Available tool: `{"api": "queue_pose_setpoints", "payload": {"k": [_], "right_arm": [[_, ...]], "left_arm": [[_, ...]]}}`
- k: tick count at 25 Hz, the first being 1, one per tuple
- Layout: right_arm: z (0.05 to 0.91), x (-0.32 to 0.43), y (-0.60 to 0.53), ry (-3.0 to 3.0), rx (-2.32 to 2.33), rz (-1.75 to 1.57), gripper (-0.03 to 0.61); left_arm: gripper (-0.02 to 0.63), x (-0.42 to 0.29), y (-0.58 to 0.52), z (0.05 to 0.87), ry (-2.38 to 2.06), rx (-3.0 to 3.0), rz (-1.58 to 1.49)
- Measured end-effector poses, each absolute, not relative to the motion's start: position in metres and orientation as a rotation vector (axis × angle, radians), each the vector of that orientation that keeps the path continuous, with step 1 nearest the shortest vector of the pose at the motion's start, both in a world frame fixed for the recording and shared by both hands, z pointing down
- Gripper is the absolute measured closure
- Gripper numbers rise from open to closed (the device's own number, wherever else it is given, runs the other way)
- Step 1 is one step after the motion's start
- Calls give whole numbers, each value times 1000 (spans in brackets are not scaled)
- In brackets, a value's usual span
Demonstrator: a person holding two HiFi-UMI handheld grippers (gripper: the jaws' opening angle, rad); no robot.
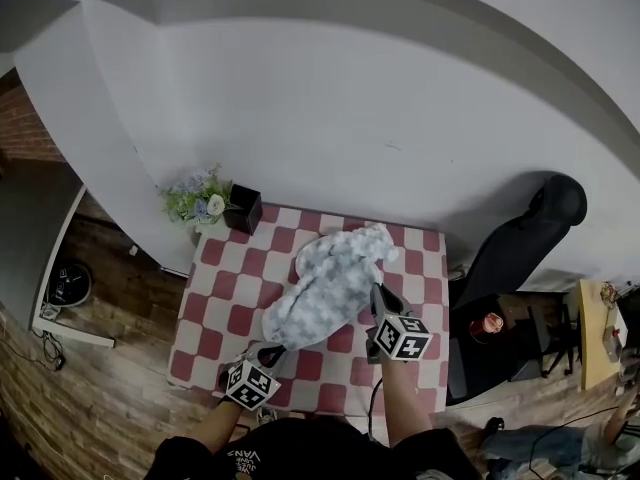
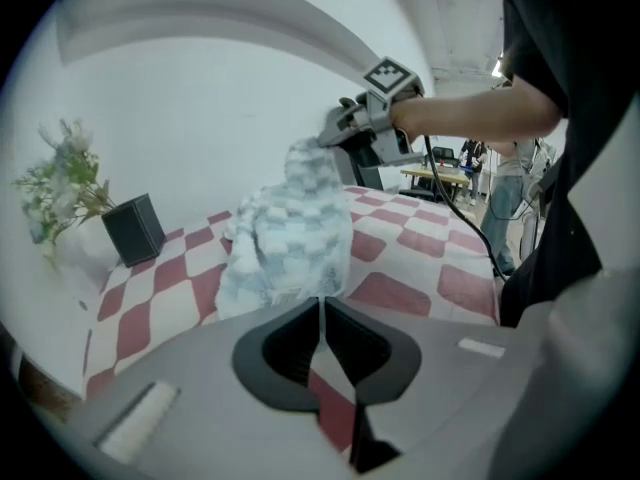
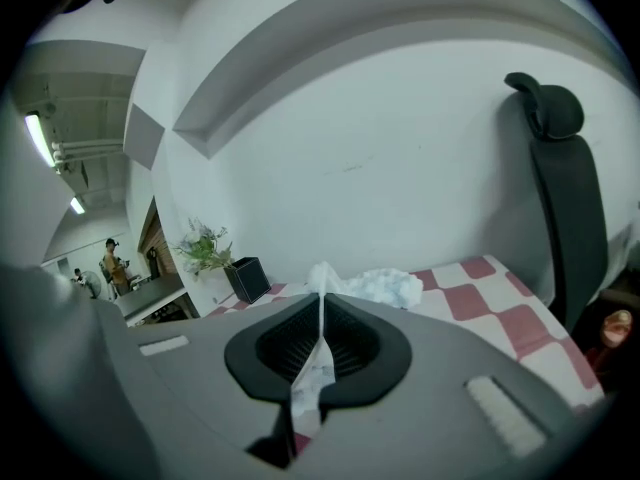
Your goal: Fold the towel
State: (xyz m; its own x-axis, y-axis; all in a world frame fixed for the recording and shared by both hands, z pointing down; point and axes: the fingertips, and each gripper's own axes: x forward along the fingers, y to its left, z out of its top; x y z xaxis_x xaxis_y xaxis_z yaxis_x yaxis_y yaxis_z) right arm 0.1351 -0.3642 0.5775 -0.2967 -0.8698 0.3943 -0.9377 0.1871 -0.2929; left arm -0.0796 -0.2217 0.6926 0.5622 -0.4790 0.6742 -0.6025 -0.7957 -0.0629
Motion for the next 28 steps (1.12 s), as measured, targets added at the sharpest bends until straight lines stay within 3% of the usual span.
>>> {"api": "queue_pose_setpoints", "payload": {"k": [15,28], "right_arm": [[547,171,-196,-2213,2137,806,563],[566,143,-70,-2120,2180,934,564]], "left_arm": [[595,-119,-186,558,-1159,2893,670],[595,-150,-100,551,-1076,2957,655]]}}
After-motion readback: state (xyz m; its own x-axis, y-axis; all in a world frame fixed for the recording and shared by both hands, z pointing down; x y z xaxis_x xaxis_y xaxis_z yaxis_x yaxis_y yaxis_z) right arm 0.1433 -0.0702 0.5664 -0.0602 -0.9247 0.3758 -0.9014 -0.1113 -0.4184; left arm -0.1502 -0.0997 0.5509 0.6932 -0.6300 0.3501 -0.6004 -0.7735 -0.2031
